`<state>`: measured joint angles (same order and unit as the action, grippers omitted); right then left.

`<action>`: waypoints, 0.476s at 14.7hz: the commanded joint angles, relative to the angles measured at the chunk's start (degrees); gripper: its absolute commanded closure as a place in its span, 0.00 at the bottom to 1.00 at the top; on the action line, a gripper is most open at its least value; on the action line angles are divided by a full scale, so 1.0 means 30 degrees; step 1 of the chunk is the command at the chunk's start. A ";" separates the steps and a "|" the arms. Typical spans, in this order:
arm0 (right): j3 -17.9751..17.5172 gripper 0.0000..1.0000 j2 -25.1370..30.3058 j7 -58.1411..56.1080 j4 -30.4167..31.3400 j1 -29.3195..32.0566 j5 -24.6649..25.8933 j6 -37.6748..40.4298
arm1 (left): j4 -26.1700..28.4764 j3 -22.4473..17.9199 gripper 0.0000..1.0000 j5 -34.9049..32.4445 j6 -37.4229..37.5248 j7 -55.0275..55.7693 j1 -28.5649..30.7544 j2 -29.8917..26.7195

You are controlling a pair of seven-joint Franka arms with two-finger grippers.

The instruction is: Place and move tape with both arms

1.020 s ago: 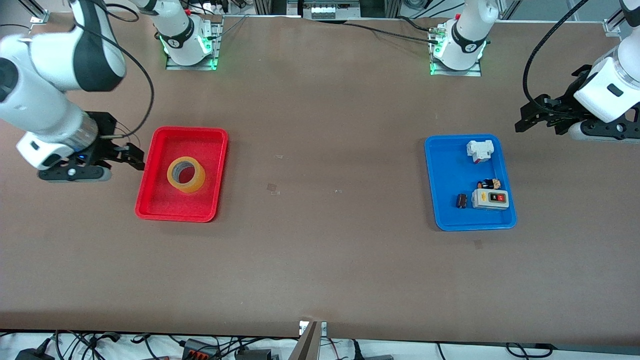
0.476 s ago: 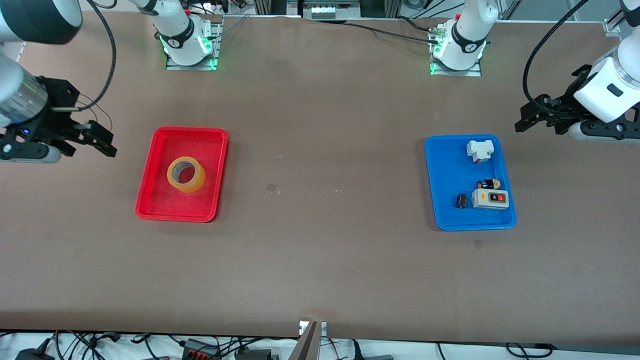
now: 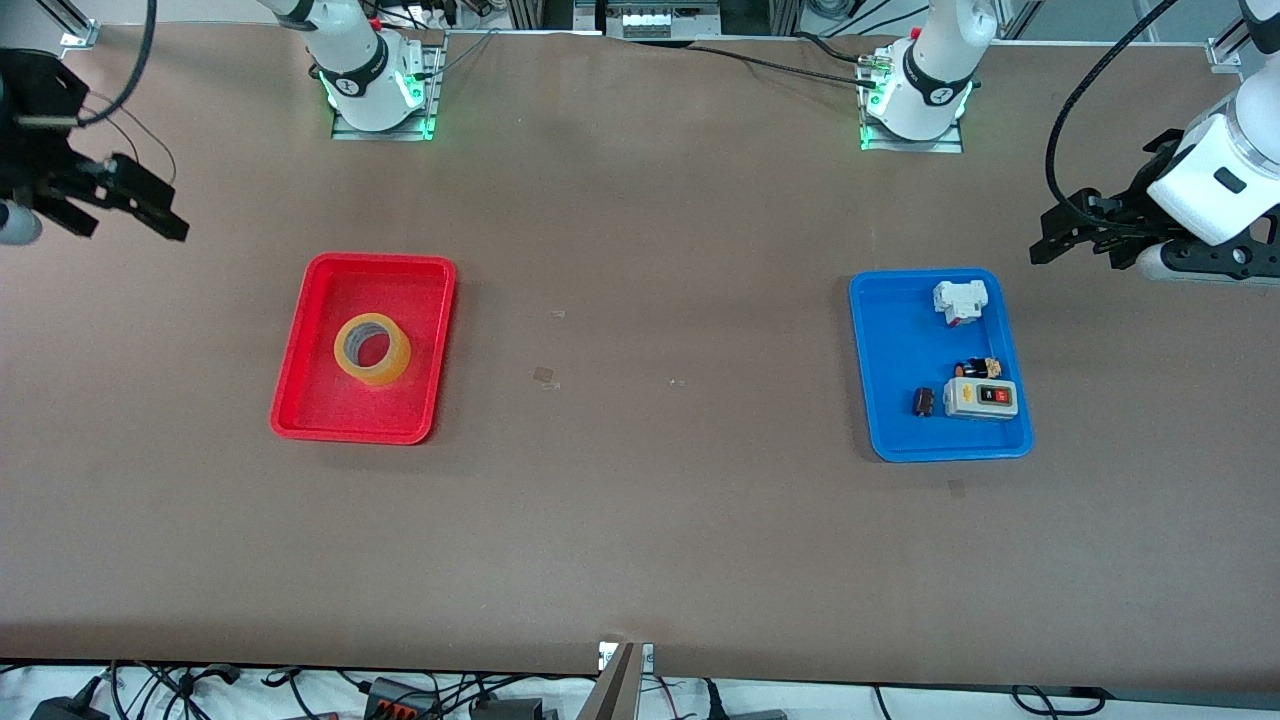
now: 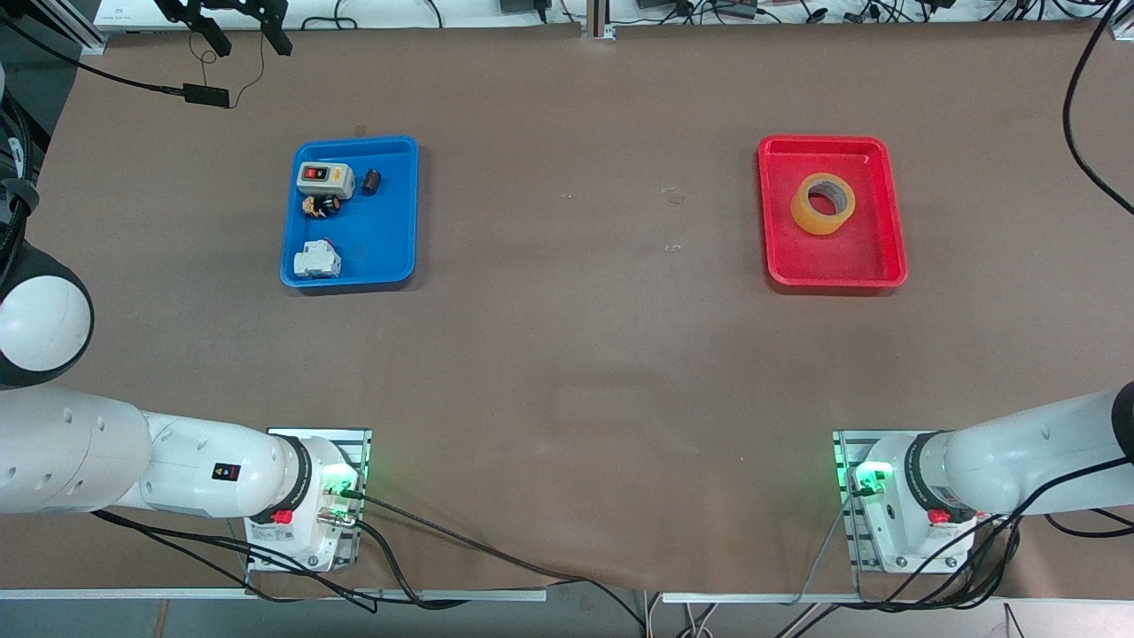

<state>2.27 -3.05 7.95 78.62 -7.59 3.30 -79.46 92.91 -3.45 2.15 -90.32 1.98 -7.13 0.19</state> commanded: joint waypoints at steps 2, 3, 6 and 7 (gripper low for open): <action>-0.1454 0.01 0.0840 0.0192 0.0187 0.1819 -0.0192 0.1174 | 0.0026 -0.0108 0.00 0.0044 0.0195 -0.0339 0.0062 -0.0326; -0.2012 0.01 0.1073 0.0192 0.0420 0.2407 -0.0221 0.1176 | 0.0026 -0.0167 0.00 0.0044 0.0195 -0.0339 0.0062 -0.0326; -0.2369 0.01 0.2068 0.0163 0.1591 0.2910 -0.0279 0.1146 | 0.0026 -0.0197 0.00 0.0044 0.0166 -0.0134 0.0062 -0.0326; -0.2370 0.01 0.2274 0.0134 0.1826 0.2940 -0.0309 0.1204 | 0.0026 -0.0197 0.00 0.0044 0.0195 -0.0076 0.0062 -0.0326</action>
<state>-3.33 0.54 7.95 80.76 -0.66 3.30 -76.19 92.90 -3.82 2.15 -90.32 1.99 -6.98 0.14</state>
